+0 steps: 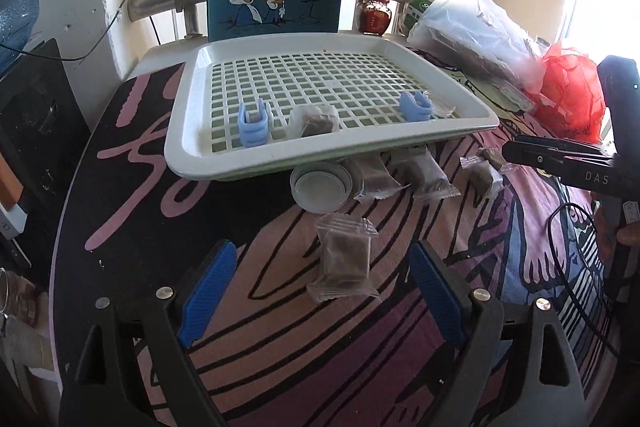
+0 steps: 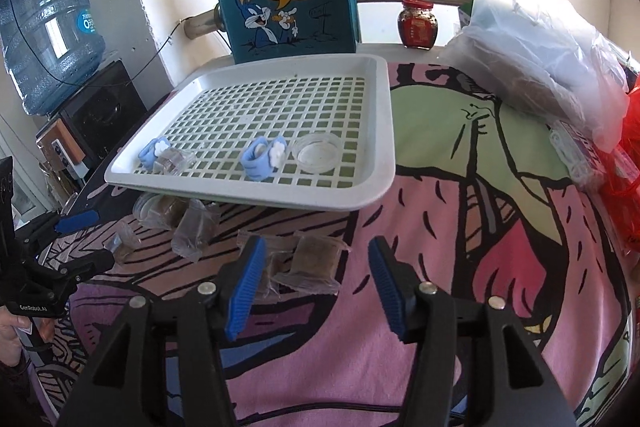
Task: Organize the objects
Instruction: 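Grasp a brown-filled bag with the right gripper while the left grasps another bag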
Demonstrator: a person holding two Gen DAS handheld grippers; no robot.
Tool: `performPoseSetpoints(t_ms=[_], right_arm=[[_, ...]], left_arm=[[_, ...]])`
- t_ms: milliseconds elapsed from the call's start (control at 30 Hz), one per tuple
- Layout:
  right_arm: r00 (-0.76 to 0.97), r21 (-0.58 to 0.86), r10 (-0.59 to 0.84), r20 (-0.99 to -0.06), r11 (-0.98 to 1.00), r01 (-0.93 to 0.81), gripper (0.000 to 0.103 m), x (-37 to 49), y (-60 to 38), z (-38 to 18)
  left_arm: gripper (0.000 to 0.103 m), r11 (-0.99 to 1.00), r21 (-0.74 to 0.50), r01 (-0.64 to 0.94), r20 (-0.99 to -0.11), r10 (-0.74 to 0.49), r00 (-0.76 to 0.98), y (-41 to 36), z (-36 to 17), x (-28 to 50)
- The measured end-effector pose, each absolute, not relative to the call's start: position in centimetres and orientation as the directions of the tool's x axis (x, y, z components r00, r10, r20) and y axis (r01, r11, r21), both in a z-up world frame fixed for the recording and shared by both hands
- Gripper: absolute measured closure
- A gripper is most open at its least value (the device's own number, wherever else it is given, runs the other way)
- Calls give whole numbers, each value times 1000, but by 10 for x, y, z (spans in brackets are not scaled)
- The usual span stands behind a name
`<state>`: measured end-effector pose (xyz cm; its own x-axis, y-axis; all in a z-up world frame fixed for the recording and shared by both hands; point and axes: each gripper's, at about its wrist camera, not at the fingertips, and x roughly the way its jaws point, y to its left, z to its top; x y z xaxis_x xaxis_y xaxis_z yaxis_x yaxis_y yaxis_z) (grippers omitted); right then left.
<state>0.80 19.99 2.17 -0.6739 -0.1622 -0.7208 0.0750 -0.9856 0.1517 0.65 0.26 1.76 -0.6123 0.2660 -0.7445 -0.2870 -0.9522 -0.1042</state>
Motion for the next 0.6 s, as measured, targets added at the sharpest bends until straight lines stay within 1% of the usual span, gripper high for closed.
performPoseSetpoints(t_ms=[67,133,167,233,267,300,333,400,433,500,533,600], right_arm=[[-666,148,-159,-728,-986,74,50,7,198,17],[-649,148,-148,-747,-988,55,51,2,197,12],[-639,151,-147,-755,-987,48,52,-1,197,9],[-640,160,-146,-755,-986,36,53,-4,197,5],[-639,162,-141,-756,-986,26,54,-5,198,4],[-639,175,-147,-755,-984,20,61,-5,199,5],[-634,188,-155,-758,-982,15,68,-5,200,5],[-623,197,-164,-765,-980,17,68,-3,200,3],[-619,198,-165,-768,-980,15,70,-3,201,1],[-627,172,-143,-766,-985,16,72,-1,200,1],[-626,151,-128,-769,-988,18,72,-2,197,1],[-628,79,-84,-774,-996,37,72,-4,187,0]], left_arm=[[15,-954,-108,-280,-750,263,-607,2,16,5],[17,-956,-110,-272,-762,257,-594,3,13,2],[22,-955,-113,-275,-774,259,-579,4,10,0],[28,-958,-93,-273,-778,240,-580,7,9,-1],[35,-957,-84,-277,-780,236,-579,8,9,-1],[40,-958,-73,-277,-780,228,-583,10,9,-1],[43,-956,-72,-283,-779,231,-583,10,10,0],[52,-953,-76,-292,-777,240,-582,10,10,1],[55,-955,-74,-288,-777,237,-583,10,10,0],[73,-954,-73,-290,-776,237,-584,11,10,1],[78,-952,-72,-297,-776,241,-583,11,11,1],[79,-950,-70,-305,-775,244,-583,12,11,1]])
